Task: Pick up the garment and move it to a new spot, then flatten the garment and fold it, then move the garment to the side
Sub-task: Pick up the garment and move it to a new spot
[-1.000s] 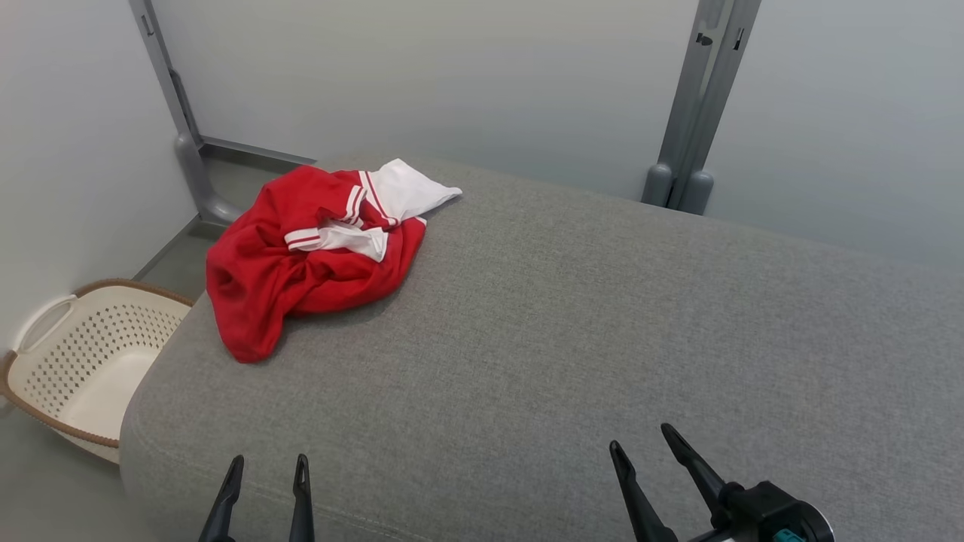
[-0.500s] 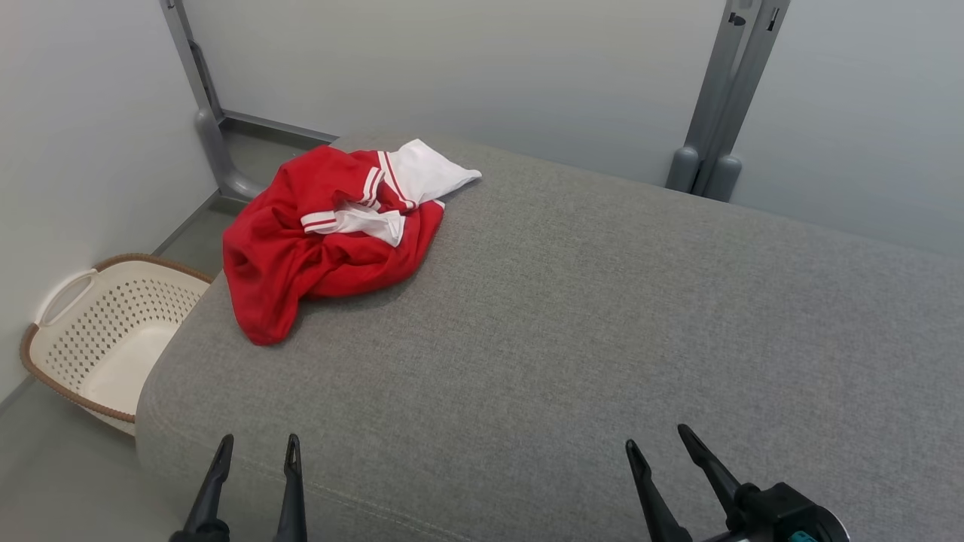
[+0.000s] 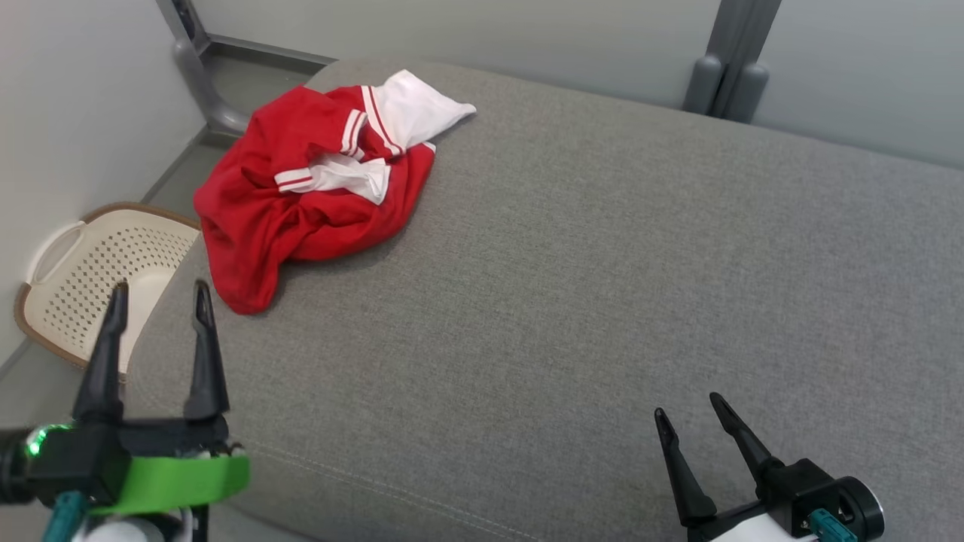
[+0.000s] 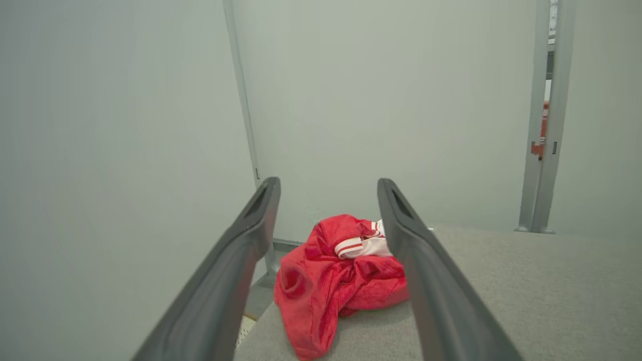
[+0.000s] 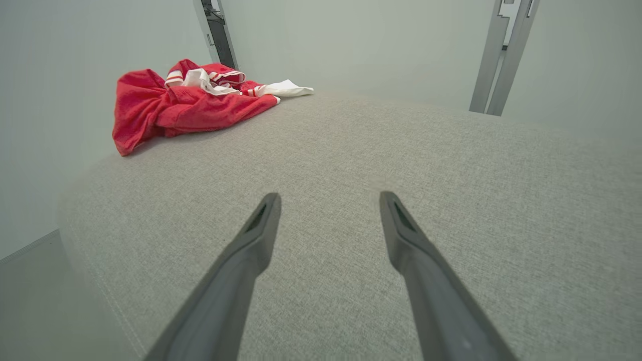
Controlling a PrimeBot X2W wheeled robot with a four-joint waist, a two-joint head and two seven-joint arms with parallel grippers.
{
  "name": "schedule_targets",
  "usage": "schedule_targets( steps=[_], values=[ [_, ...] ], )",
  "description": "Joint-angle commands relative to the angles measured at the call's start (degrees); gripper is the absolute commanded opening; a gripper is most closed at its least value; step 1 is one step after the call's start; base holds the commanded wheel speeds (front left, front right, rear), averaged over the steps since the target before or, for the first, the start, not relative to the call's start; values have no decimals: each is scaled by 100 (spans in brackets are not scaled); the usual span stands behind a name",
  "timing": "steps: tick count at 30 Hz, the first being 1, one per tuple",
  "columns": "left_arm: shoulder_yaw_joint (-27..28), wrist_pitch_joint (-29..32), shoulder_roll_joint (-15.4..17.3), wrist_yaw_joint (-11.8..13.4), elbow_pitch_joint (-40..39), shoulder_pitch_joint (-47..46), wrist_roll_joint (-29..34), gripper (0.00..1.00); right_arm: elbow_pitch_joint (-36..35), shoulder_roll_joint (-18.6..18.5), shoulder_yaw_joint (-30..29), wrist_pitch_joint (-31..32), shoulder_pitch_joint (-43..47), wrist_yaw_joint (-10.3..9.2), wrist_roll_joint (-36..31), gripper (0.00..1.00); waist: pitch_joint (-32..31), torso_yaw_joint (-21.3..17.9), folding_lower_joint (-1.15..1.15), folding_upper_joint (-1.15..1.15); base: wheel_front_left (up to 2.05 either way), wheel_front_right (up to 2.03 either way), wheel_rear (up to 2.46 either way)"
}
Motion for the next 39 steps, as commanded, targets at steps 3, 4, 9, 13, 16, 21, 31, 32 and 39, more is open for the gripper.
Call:
schedule_targets(
  steps=[3,4,9,13,16,21,31,32,39],
  values=[
    [126,4,349,-127,152,-706,-101,100,-58,-24,-86,-18,-144,3,-122,100,492,-172,0,0,0,0,0],
    [118,5,488,-164,361,-937,-130,100,-70,-24,-112,-17,-169,3,-166,100,565,-173,0,0,0,0,0],
    [-268,210,1287,-240,1497,-2388,-330,100,-147,-110,-186,-17,-348,2,-299,100,948,-246,0,0,0,0,0],
    [-910,1068,1797,-242,2461,-3500,-1010,100,-284,-255,-252,-18,-480,3,-344,100,1262,-382,0,0,0,0,0],
    [-1463,1790,2106,-243,3078,-4221,-1694,100,-544,-375,-350,-17,-614,2,-399,100,1505,-524,0,0,0,0,0],
    [-2155,2697,2396,-240,3852,-4986,-2704,100,-1034,-487,-507,-17,-726,2,-415,100,1787,-760,0,0,0,0,0],
    [-3212,3211,2698,-239,4985,-5747,-3431,100,-1663,-710,-472,-17,-856,2,-322,100,2271,-1079,0,0,0,0,0],
    [-3299,3200,2736,-239,5088,-5799,-3390,100,-1687,-720,-490,-17,-853,2,-312,100,2312,-1089,0,0,0,0,0],
    [-3690,2875,2732,-214,6036,-6217,-3044,100,-1806,-770,-569,-17,-892,2,-283,100,2564,-1106,0,0,0,0,0]
  ],
)
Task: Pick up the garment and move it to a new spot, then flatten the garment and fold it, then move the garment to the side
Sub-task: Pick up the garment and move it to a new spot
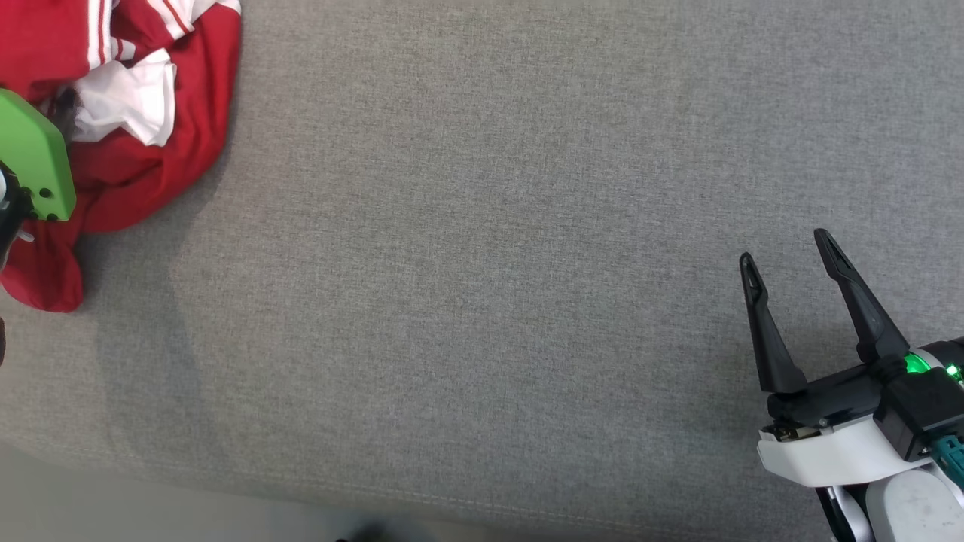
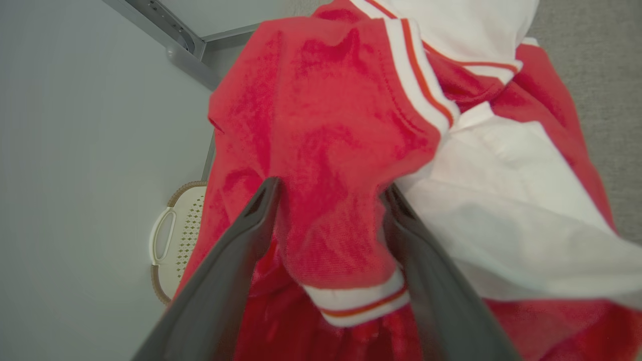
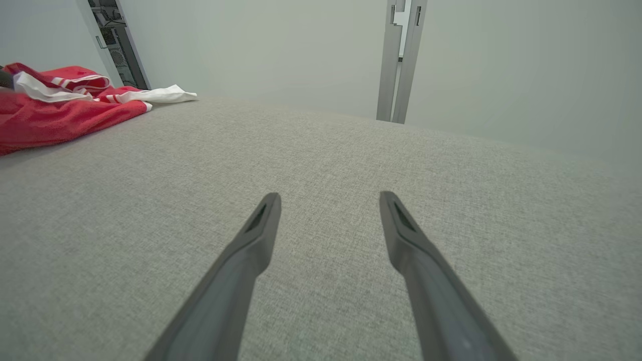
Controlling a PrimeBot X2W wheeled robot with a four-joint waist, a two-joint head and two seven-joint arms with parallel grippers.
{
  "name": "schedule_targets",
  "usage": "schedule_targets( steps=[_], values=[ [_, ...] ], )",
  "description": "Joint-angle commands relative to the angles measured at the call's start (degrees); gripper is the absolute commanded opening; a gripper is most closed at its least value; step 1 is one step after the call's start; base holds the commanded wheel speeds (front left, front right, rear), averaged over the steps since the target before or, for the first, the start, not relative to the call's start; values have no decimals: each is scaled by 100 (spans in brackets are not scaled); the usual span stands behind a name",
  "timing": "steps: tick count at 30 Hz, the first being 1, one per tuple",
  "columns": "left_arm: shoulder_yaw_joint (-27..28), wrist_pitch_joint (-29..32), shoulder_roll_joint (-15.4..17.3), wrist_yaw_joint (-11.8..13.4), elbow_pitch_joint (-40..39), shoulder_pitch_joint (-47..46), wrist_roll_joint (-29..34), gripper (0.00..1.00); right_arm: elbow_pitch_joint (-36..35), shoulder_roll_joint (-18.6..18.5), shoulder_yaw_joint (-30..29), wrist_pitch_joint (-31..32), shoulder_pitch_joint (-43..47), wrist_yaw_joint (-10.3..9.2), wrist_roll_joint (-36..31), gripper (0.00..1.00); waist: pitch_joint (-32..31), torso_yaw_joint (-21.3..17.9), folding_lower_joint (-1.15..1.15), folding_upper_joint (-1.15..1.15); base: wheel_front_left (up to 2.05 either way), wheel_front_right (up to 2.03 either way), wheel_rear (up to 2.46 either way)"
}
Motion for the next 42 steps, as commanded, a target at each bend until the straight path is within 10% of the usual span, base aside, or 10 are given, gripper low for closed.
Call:
schedule_targets(
  steps=[1,4,6,7,23,42],
  values=[
    [-15,-51,-59,14,118,-105,29,100,-29,-25,-19,-17,-74,1,35,100,131,-29,-1,0,0,0,0],
    [-79,-186,-161,19,515,-249,80,99,-18,-26,-29,-17,-107,1,33,100,203,-8,-1,0,0,0,0],
    [-122,-349,-189,14,653,-338,139,11,-6,-9,-14,-17,-119,1,31,100,220,-4,-1,0,0,0,0],
    [-134,-460,-213,11,724,-375,150,0,2,4,-1,-17,-123,1,36,100,220,-3,-1,0,0,0,0],
    [-734,-2326,147,-15,688,-924,744,0,436,459,316,-17,-142,2,192,100,-1026,-211,-1,0,0,0,0],
    [-1711,-1822,689,-5,-2116,-1330,96,0,800,728,486,-17,346,1,837,100,-2851,-1698,-1,0,0,0,0]
  ],
)
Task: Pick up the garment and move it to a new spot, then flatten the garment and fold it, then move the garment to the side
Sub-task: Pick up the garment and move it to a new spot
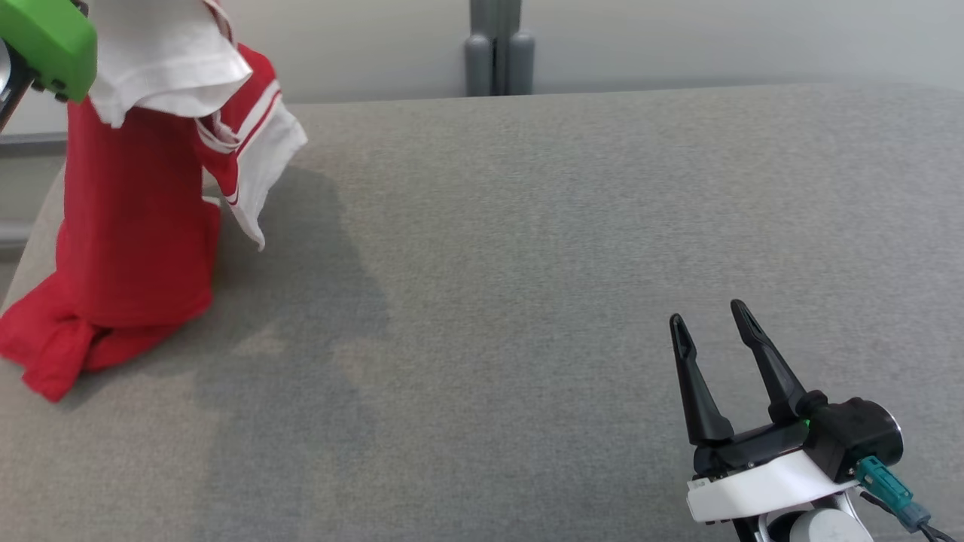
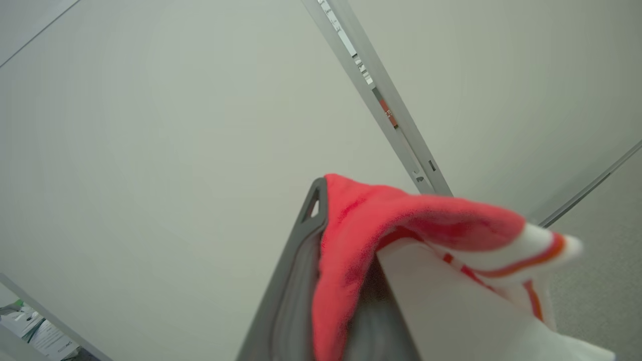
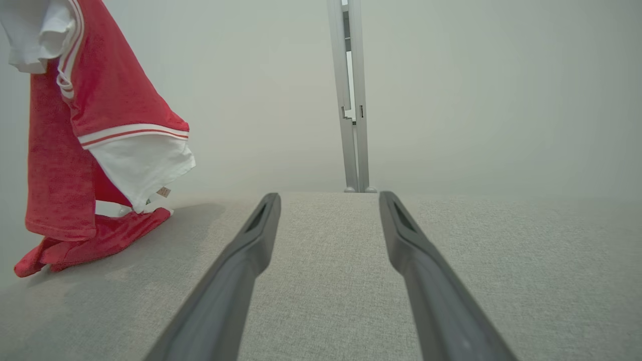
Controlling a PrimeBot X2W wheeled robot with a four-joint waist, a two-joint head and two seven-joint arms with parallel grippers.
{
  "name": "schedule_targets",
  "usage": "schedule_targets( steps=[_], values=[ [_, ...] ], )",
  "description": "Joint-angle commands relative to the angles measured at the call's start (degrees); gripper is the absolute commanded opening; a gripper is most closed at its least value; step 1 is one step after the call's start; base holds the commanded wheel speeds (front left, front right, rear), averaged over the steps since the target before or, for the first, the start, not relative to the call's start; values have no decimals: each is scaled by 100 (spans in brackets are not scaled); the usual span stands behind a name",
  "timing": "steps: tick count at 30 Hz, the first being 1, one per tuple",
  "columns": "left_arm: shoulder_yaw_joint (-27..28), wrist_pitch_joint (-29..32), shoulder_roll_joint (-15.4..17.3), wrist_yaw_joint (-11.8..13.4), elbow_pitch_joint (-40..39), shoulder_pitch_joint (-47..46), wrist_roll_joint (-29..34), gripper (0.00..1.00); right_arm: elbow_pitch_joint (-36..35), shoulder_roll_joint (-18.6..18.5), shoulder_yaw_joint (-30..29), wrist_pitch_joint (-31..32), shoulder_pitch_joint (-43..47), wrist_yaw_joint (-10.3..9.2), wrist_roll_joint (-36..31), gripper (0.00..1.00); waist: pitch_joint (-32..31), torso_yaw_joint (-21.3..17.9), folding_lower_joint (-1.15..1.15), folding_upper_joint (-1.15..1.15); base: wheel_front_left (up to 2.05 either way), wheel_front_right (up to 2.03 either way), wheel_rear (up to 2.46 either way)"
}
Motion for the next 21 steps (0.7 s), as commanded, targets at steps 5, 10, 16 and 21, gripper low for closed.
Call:
schedule_targets(
  steps=[5,10,16,21],
  values=[
    [57,31,-294,172,-481,-250,-74,0,-18,-3,-43,-17,-44,3,141,100,-397,-1171,0,0,0,0,0],
    [2,-181,-939,341,-465,-405,-65,0,-5,0,-54,-17,-148,3,235,100,-242,-1505,0,0,0,0,0],
    [-297,-760,-1718,380,-61,-307,165,0,-85,0,-110,-17,-349,3,410,100,75,-1721,0,0,0,0,0],
    [-472,-927,-2135,309,433,374,-61,0,-114,-1,-174,-17,-474,3,443,100,281,-1754,0,0,0,0,0]
  ],
)
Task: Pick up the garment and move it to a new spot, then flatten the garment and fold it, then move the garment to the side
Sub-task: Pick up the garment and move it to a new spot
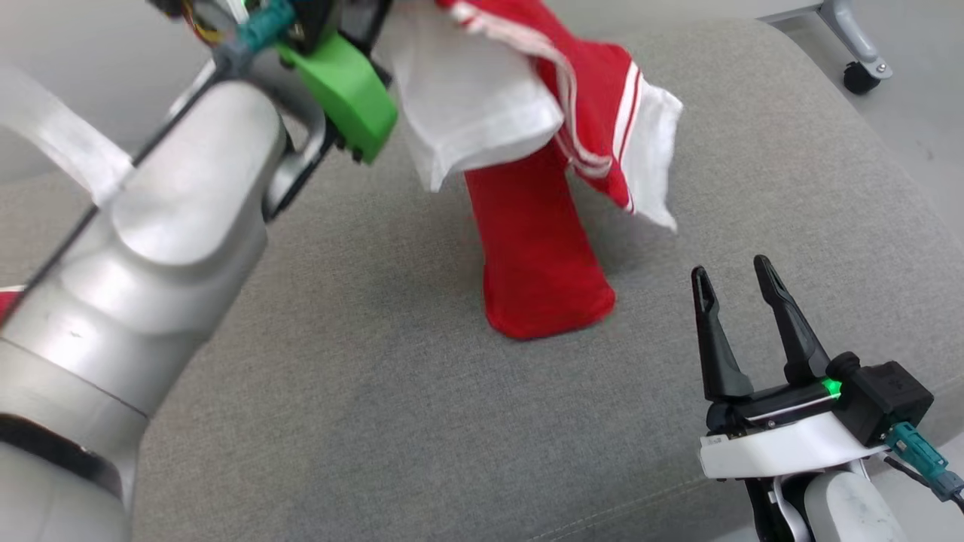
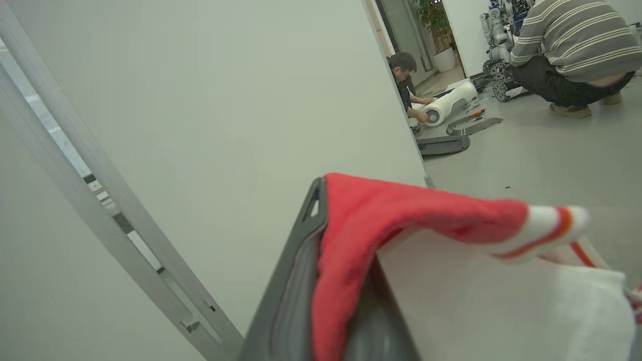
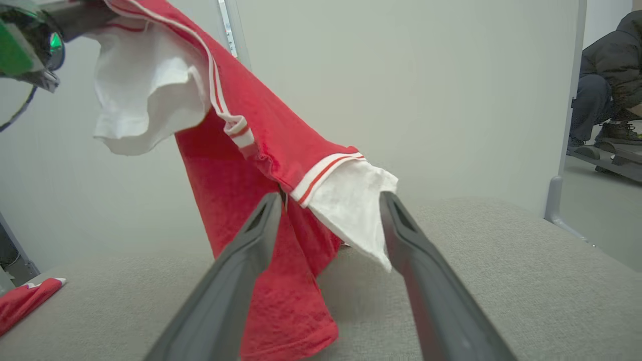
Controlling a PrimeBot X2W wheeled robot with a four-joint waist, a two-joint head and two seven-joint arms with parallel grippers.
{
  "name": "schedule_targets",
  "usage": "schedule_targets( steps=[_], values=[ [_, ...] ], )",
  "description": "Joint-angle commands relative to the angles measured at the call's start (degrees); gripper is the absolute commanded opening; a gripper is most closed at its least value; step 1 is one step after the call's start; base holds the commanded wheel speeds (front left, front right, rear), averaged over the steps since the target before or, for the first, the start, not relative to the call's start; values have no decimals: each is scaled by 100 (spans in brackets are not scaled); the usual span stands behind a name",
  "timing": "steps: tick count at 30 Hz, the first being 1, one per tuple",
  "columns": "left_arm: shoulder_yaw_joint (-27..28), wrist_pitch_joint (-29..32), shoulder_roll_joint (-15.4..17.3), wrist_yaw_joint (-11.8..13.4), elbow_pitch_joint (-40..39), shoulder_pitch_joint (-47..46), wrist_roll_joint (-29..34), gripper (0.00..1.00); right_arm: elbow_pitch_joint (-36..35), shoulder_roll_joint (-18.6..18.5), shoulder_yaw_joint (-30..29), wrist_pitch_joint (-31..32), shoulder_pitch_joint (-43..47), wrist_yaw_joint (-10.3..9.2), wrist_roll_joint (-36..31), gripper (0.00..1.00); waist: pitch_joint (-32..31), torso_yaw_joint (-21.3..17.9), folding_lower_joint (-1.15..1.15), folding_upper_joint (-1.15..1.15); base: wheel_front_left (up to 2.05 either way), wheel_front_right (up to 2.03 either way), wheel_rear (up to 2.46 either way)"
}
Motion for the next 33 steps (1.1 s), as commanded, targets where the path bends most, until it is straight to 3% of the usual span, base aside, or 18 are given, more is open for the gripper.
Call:
schedule_targets(
  steps=[1,6,13,14,15,22,28,33],
  values=[
    [7,-73,-66,25,103,307,-122,0,-3,-2,-27,-17,-57,3,32,100,182,-89,0,0,0,0,0],
    [76,-188,-191,222,421,1571,-280,0,66,-1,-2,-17,9,3,-96,100,191,12,0,0,0,0,0],
    [1022,-177,-224,477,31,3611,-294,0,490,-2,-160,-17,286,3,-339,100,-133,356,0,0,0,0,0],
    [1181,-178,-256,504,-55,3820,-242,26,534,-1,-174,-17,306,3,-340,100,-213,420,0,0,0,0,0],
    [1385,-178,-272,547,-174,4106,-161,98,574,-1,-162,-17,354,3,-330,100,-288,488,0,0,0,0,0],
    [2746,-179,-455,838,-1153,5765,548,100,769,-6,-99,-17,556,2,-407,100,-804,951,0,0,0,0,0],
    [3860,-177,-717,847,-2324,7059,1431,100,900,-5,-10,-17,685,2,-428,100,-1194,1203,0,0,0,0,0],
    [4403,-177,-1019,805,-3220,7928,2095,100,935,-5,-61,-17,813,2,-519,100,-1428,1283,0,0,0,0,0]
  ],
)
